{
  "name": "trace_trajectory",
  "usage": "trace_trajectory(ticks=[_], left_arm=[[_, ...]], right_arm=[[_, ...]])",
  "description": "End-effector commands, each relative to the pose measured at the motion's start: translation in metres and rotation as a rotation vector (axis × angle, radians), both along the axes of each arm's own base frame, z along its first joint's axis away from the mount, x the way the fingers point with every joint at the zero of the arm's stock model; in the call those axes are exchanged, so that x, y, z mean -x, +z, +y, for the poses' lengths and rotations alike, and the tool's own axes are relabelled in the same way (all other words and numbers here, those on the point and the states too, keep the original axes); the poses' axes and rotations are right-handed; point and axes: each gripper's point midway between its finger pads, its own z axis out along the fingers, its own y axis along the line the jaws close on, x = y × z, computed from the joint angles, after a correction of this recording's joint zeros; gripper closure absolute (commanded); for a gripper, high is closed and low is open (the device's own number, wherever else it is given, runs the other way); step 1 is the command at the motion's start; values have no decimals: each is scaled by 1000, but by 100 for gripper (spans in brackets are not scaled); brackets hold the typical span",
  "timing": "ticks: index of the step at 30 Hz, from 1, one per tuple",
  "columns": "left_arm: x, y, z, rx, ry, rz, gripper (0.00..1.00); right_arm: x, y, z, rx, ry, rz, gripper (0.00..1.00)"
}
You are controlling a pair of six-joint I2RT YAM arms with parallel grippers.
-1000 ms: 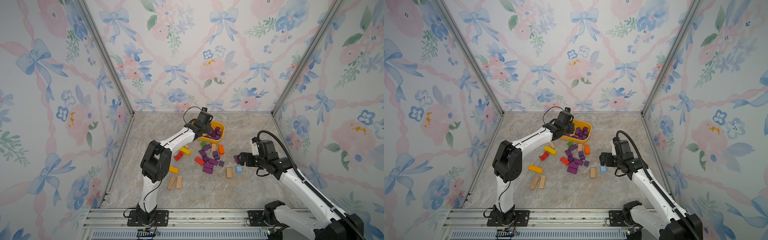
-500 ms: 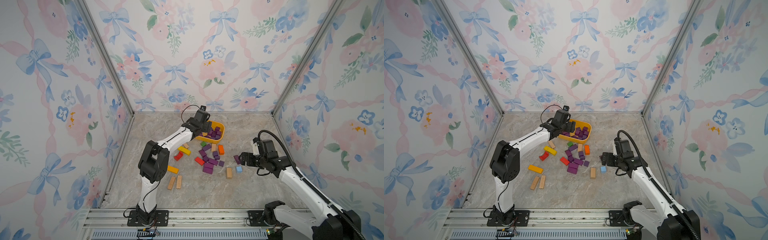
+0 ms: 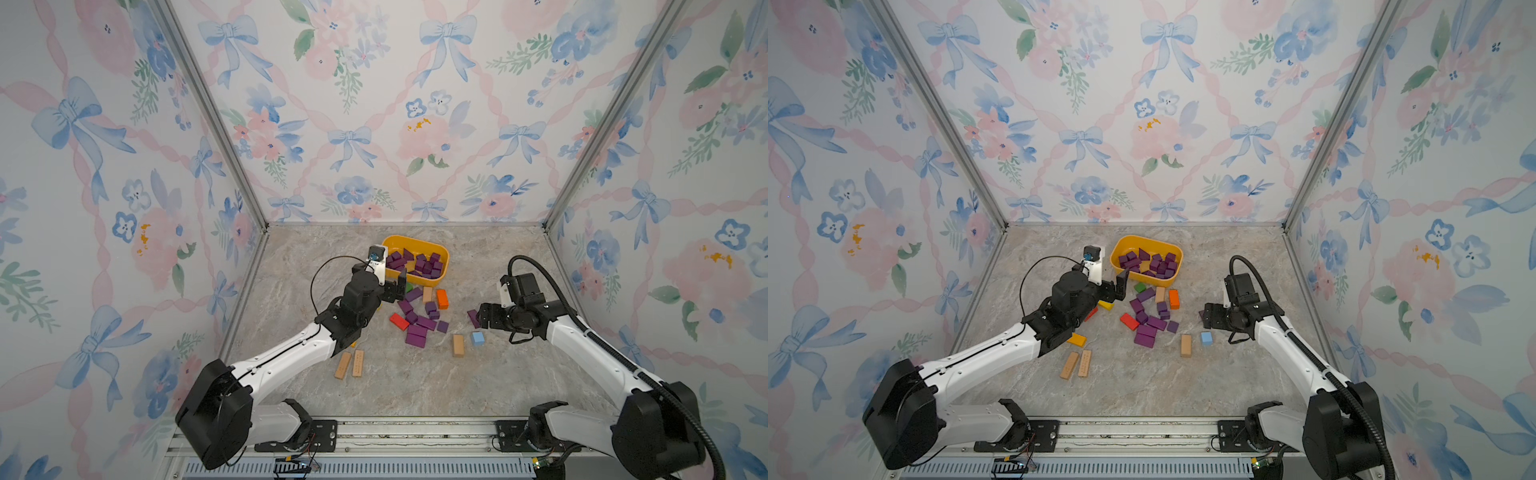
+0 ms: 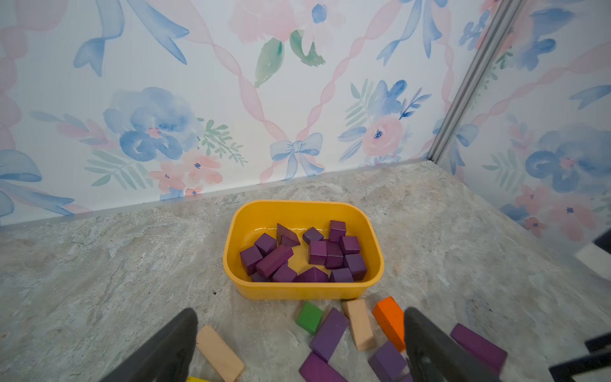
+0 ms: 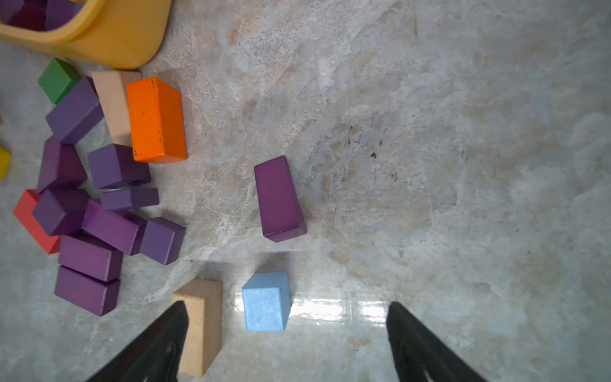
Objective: Pick purple bricks into the storage bin
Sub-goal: Place the building block in the storage box, then pick up the building block from the center of the board.
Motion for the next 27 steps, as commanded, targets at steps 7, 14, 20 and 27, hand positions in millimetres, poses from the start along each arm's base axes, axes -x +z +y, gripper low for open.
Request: trace_trajectory(ticks=[7,14,20,27], left_arm=[[49,-41,10,9,-117,0,2],[69,-64,10,-33,-202,-1,2],[78,-79,-2,-9,-277,9,2],[79,-90,-5,-36,-289,21,2]], right_arm=[[-14,-29,2,75,49,114,32],[-19,-52,17,89,66,167,35],[-23,-66,31,105,95,201,37],[-29,-73,34,136,100,229,40]])
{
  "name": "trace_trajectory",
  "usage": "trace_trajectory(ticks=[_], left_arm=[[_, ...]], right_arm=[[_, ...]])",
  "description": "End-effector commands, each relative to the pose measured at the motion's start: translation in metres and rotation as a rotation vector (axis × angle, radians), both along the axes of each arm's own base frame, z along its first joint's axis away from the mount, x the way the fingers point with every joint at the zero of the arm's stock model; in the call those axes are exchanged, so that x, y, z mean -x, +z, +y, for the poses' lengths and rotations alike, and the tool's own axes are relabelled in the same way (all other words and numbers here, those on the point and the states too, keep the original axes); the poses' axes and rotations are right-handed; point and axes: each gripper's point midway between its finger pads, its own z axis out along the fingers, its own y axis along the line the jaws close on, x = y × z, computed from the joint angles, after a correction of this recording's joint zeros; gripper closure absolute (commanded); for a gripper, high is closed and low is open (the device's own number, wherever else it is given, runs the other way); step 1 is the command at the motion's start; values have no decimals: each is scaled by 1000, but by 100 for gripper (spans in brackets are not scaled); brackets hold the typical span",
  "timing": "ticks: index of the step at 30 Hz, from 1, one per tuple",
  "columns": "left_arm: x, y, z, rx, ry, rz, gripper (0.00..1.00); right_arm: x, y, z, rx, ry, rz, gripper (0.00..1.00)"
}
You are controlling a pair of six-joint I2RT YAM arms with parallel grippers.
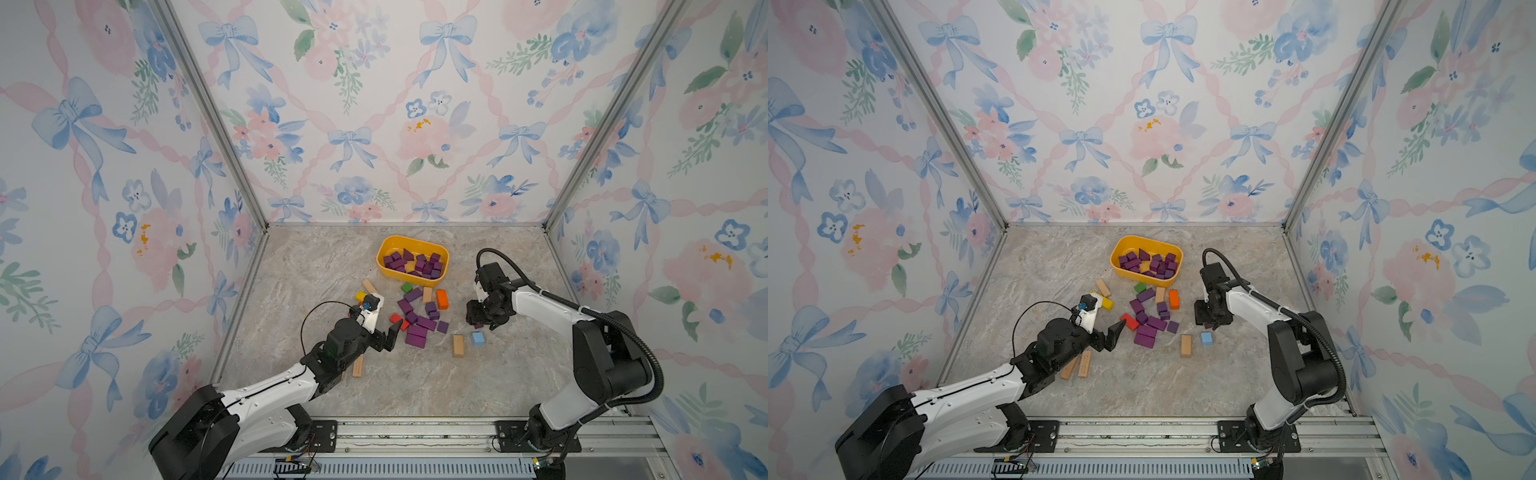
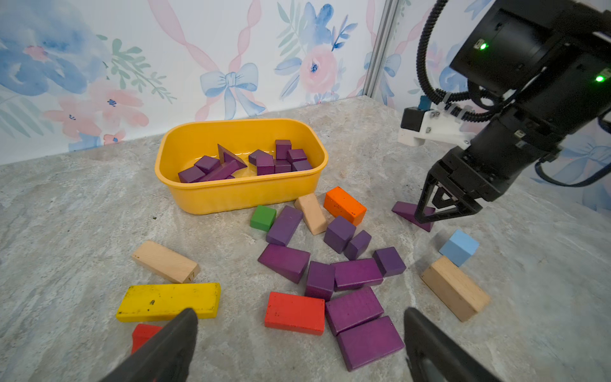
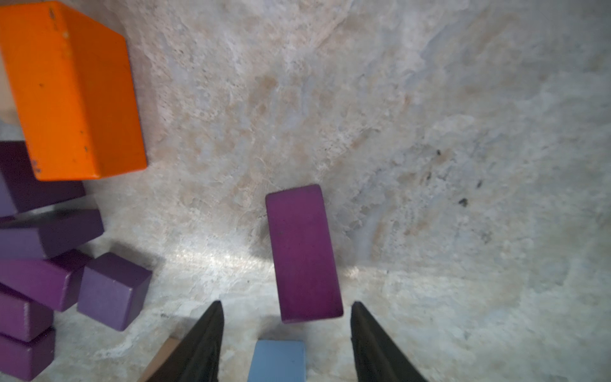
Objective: Pick purple bricks into the storage bin
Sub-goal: Pick up the building block from the center of the board.
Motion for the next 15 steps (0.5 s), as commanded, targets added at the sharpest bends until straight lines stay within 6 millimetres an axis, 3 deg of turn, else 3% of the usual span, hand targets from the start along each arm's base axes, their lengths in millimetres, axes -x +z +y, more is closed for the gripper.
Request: trace_trajectory(ticks=[1,15], left_arm=[[2,1,-4,-5,-27,-30,2],[0,-3,3,-21,9,-33,2]], right_arm=[[0,-1,-1,44,-3,24,40],[3,-13,-1,80,-2,66,46]])
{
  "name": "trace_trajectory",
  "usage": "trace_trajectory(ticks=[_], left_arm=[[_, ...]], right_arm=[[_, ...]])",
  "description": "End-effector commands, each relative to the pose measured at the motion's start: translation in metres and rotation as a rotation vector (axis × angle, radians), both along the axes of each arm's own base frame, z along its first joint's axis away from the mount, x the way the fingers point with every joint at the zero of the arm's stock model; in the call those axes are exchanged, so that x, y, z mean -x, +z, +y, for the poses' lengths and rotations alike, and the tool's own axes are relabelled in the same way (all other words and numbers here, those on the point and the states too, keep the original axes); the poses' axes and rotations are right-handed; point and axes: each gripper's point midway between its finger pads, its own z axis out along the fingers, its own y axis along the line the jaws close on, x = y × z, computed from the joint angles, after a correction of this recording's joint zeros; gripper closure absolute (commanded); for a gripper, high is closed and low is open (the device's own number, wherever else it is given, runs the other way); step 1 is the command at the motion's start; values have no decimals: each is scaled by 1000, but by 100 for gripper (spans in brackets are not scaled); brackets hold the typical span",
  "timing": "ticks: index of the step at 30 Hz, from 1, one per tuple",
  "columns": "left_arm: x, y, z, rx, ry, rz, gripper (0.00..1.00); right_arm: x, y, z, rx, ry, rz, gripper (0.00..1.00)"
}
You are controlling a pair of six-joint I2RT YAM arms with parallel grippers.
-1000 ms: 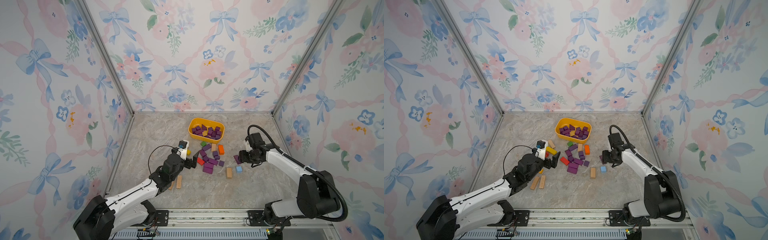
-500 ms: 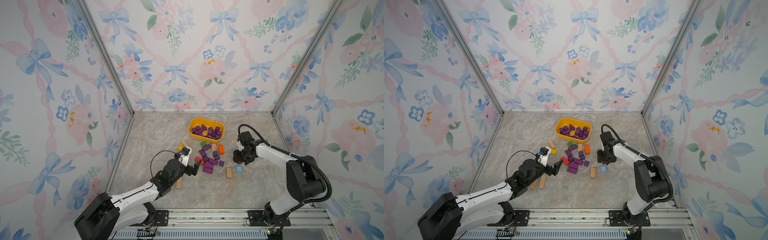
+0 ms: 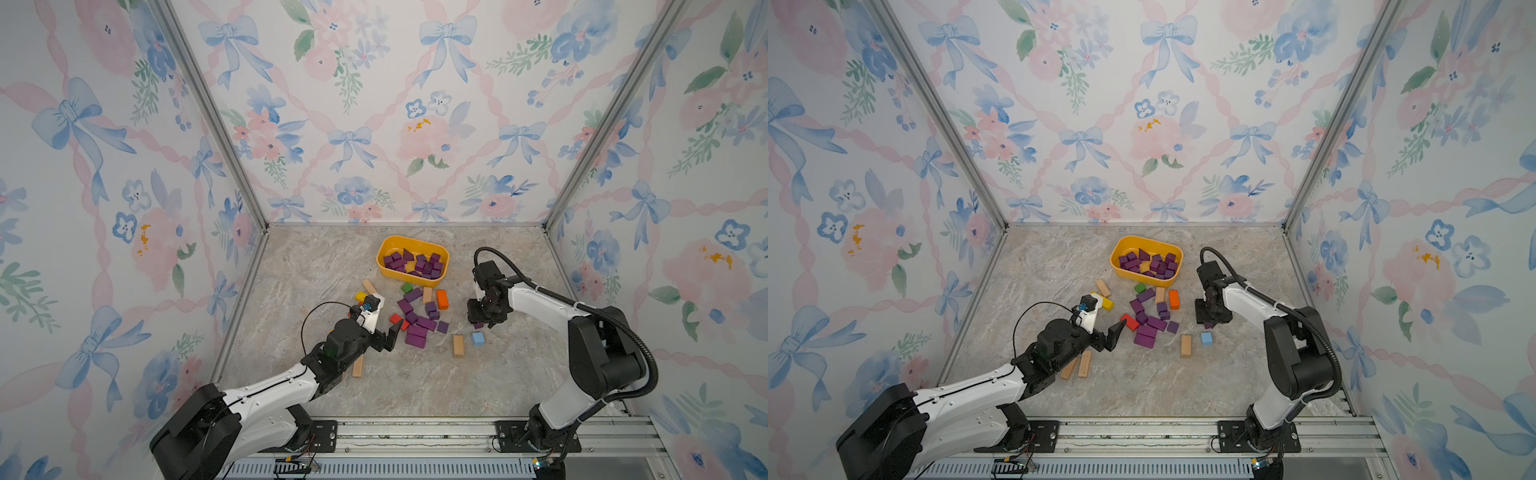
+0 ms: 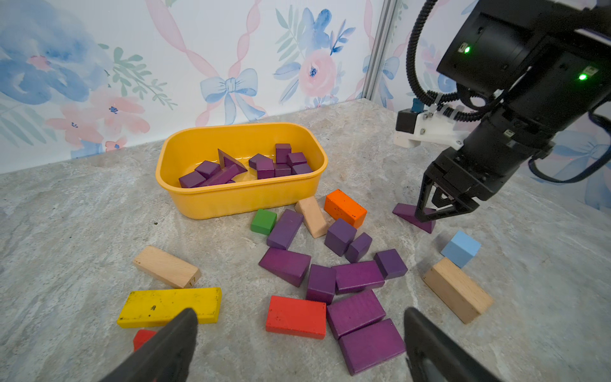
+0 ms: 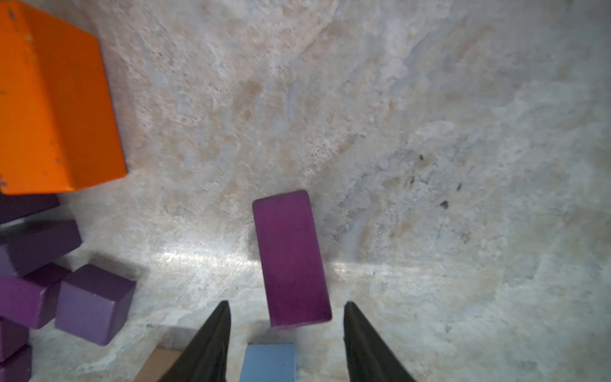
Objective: Pick purple bricks into the storage bin
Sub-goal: Pick up the building block from the center of the board.
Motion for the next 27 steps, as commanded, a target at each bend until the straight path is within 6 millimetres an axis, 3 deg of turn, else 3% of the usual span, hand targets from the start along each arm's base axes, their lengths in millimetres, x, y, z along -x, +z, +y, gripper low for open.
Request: trace_trajectory(ticks=[1,16,20,27], left_arm=[[0,-3,2,-16,6,-19,2],[0,-4,6,2,30,-8,2],[-4,-5,10,14,70,5,2],[-5,-13,11,11,84,32,2]], right_arm=[[4,-10,1,27,-6,45,46],[2,-25,5,29,13,62,56],[2,-27,7,22,16,60,64],[-4,-15,14,11,16,31,70]])
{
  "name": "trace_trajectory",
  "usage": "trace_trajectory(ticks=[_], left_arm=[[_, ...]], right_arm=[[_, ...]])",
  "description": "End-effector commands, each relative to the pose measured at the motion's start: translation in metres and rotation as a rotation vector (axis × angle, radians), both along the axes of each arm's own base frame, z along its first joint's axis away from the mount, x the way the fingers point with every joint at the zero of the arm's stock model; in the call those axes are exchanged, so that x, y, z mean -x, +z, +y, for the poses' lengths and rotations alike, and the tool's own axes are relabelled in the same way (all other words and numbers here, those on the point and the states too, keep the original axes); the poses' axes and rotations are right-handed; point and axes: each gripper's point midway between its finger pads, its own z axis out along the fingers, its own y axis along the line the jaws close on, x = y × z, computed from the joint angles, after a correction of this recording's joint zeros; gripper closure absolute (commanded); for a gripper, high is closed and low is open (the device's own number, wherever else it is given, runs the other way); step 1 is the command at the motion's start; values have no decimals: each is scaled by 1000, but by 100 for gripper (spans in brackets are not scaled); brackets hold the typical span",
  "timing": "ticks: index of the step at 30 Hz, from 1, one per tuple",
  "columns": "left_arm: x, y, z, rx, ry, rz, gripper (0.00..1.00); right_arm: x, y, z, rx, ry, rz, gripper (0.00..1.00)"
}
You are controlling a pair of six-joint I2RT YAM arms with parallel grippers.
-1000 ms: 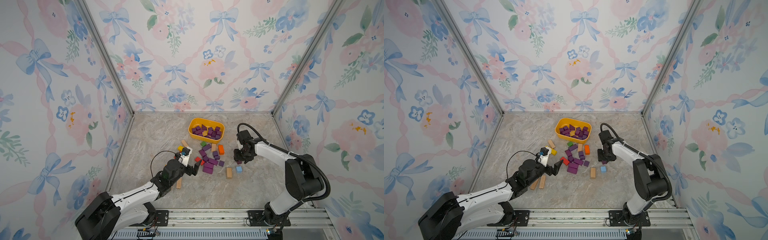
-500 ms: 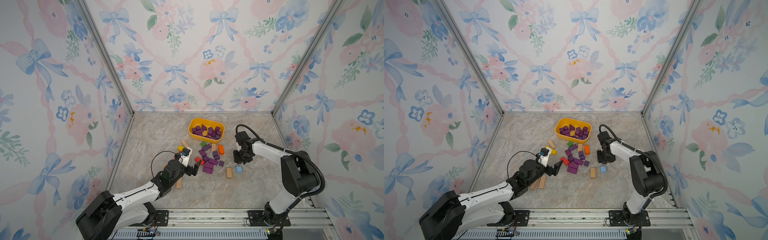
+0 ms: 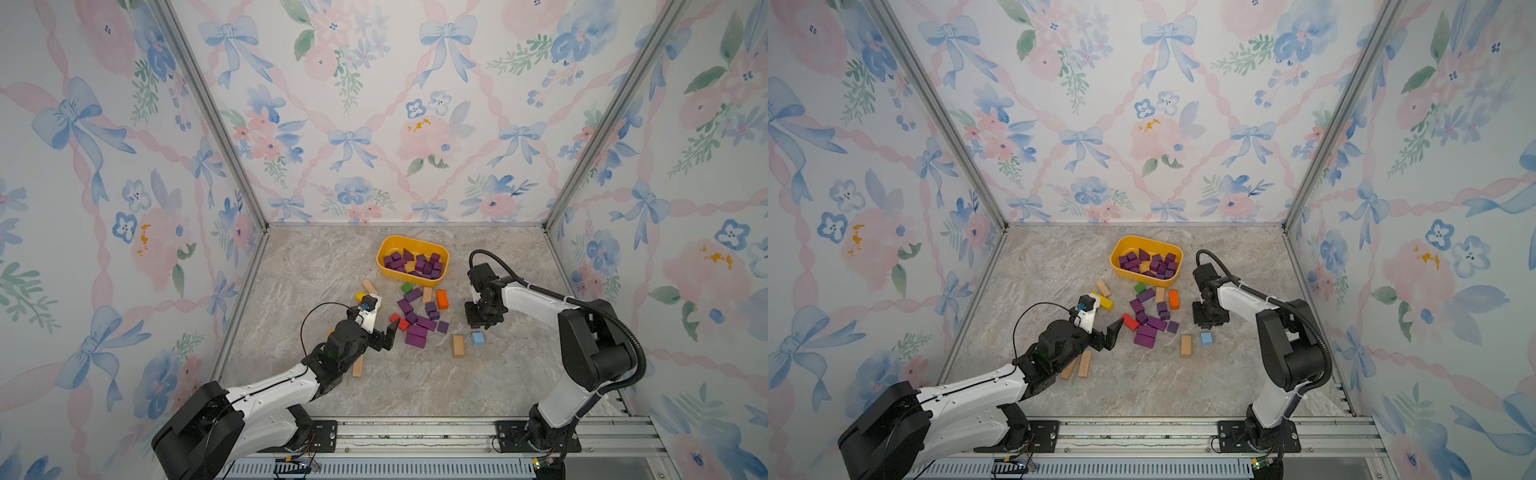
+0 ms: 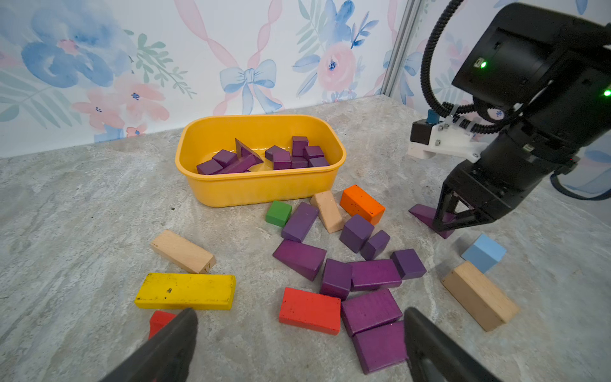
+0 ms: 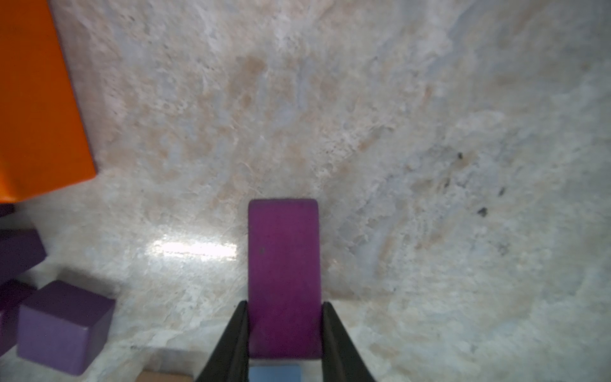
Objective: Pick purple bricks into the storage bin
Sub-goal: Pick up the building block from the center of the board, then place the building block in the storage box.
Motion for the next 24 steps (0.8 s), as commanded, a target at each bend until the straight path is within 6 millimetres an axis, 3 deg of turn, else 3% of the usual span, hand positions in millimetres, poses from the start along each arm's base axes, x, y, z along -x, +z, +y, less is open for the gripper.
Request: trace_trajectory(ticks=[1,11,18,24], left_arm=[[0,-5,3,10,22,10,2],[-4,-7,8,8,61,14,2],[-5,-8,10,19,82,33,2],[0,-11,5,51,56,74,2]], right_arm=[[-8,6,12,-11,13,-11,70],[-26,67,50,-87,49,-131,71],[-57,117,102,-213,109,-235,71],[-93,128,125,-270,112,-271,71]])
